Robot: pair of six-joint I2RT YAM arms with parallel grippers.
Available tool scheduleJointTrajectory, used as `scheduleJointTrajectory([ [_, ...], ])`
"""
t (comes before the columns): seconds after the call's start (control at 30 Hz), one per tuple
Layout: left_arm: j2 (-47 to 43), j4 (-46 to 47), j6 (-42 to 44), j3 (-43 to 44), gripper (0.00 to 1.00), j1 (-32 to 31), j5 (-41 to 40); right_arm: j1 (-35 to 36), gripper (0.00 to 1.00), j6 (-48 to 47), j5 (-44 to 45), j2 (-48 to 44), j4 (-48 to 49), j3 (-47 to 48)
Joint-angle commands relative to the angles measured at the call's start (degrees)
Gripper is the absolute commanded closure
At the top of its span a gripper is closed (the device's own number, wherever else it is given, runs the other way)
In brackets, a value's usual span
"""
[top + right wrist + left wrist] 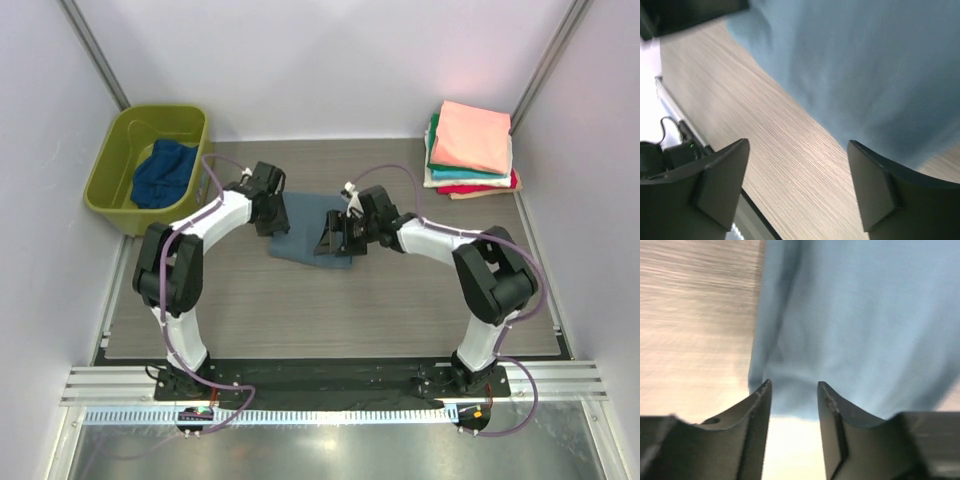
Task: Fold and stack the t-shirts
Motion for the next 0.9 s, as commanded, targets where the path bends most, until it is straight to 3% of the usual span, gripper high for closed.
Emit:
scheduleJointTrajectory([
  [0.0,-8.66,-11.81,2.32,7.7,0.55,-3.79,-11.4,-1.4,0.12,-6.92,7.59,-6.27,-11.94,8.2],
  [0.17,-13.67,-26.66,4.86,17.71,0.48,-7.31,-13.58,-8.43,0.04,-6.14,8.32,-5.93,-15.38,10.85],
  [0.27,-18.14,-31.51,7.75,18.09,0.47,-8.02,-16.66,-11.51,0.03,-6.66,11.29,-4.09,-16.08,12.08],
  [0.47,-25.1,-30.2,11.9,8.87,0.41,-8.02,-26.6,-14.41,0.02,-7.89,13.06,4.07,-17.05,17.7],
  [0.73,-22.74,-29.05,10.93,2.97,0.44,-8.02,-26.87,-15.47,0.02,-7.9,11.92,17.18,-16.0,26.14],
  [0.87,-23.44,-28.0,11.63,1.65,0.44,-7.49,-27.05,-15.21,0.04,-5.18,8.24,20.87,-11.88,25.45],
])
